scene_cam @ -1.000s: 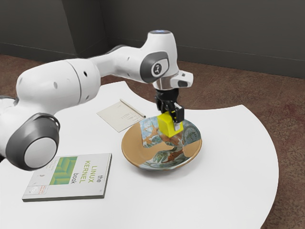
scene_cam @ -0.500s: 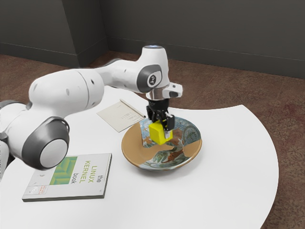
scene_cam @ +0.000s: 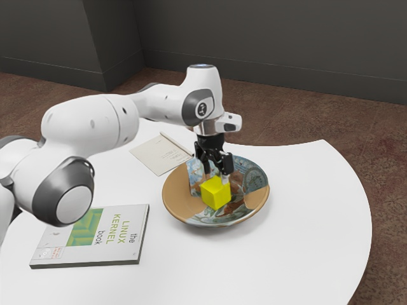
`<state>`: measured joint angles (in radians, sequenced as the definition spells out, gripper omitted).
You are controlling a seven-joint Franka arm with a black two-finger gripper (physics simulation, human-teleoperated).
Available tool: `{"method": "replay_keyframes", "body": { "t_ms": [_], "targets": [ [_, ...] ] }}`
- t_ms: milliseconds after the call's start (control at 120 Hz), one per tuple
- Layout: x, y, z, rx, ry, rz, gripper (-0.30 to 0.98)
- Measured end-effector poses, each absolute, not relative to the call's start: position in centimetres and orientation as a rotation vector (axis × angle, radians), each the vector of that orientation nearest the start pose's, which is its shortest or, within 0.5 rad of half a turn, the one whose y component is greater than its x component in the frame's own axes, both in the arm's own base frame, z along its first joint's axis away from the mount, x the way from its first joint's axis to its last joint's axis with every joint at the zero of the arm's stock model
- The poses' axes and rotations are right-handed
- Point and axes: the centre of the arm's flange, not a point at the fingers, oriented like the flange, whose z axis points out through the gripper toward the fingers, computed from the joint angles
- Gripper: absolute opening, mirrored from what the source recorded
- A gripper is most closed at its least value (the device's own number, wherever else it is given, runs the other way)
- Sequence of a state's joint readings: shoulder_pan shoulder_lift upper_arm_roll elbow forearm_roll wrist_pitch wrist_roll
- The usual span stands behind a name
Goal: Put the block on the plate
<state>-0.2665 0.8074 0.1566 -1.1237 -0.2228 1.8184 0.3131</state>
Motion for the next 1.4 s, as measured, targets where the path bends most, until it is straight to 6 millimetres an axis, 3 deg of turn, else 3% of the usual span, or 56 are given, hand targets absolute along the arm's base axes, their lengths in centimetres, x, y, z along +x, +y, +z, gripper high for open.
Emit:
{"method": "replay_keyframes", "body": {
  "t_ms": [200, 333, 400, 475, 583, 642, 808, 1125, 1400],
  "targets": [
    [73.2, -13.7, 39.5, -3.185, 0.668, 0.023, 0.66],
    [71.6, -12.9, 46.6, -3.191, 0.672, -0.079, 0.67],
    [69.8, -12.4, 50.8, -3.198, 0.671, -0.117, 0.68],
    [66.2, -10.9, 55.0, -3.203, 0.649, -0.121, 0.68],
    [61.1, -7.5, 58.2, -3.205, 0.576, -0.068, 0.68],
    [59.0, -5.7, 59.0, -3.195, 0.515, -0.018, 0.68],
    [55.3, 0.4, 59.3, -3.191, 0.263, 0.102, 0.68],
    [53.0, 11.8, 59.3, -3.183, -0.229, 0.173, 0.69],
    [50.9, 18.9, 59.3, -3.149, -0.530, 0.186, 0.69]
  ]
}}
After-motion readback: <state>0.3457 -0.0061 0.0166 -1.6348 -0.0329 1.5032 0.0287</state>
